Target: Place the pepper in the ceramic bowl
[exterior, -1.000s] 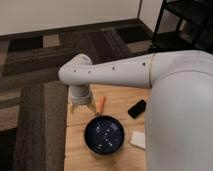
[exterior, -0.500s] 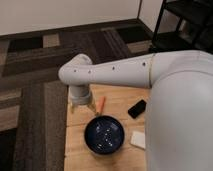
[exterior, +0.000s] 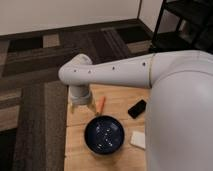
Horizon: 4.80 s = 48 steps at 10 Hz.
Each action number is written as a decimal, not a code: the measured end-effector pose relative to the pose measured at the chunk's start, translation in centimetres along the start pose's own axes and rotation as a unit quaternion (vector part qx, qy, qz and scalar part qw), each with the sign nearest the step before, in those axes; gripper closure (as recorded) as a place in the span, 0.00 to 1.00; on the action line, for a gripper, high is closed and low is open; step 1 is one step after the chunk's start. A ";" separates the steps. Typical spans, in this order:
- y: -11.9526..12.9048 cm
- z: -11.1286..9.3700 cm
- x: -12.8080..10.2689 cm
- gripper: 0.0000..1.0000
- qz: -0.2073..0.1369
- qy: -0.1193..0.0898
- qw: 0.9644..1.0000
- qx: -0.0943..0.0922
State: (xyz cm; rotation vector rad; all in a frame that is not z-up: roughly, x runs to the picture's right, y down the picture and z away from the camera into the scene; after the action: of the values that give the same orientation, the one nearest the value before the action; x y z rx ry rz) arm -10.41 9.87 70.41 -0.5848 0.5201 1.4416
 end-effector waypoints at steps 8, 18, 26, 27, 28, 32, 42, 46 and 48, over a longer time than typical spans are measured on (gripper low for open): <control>0.0 0.0 0.0 0.35 0.000 0.000 1.000 0.000; -0.3 0.0 -0.1 0.35 0.008 -0.001 1.000 -0.006; -5.3 1.1 -3.1 0.35 0.069 -0.025 0.997 -0.029; -5.8 1.4 -3.5 0.35 0.076 -0.025 0.996 -0.025; -6.4 1.8 -3.9 0.35 0.085 -0.027 0.996 -0.020; -8.3 3.4 -5.7 0.35 0.114 -0.037 0.993 0.000; -8.0 8.5 -8.1 0.35 0.103 -0.050 0.993 -0.009; -7.2 9.9 -8.1 0.53 0.092 -0.038 0.995 -0.008; -7.1 9.9 -8.1 0.70 0.090 -0.036 0.995 -0.004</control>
State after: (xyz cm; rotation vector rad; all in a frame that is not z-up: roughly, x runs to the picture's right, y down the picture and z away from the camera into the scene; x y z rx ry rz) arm -4.03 9.90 83.58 -0.5012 0.5210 1.6310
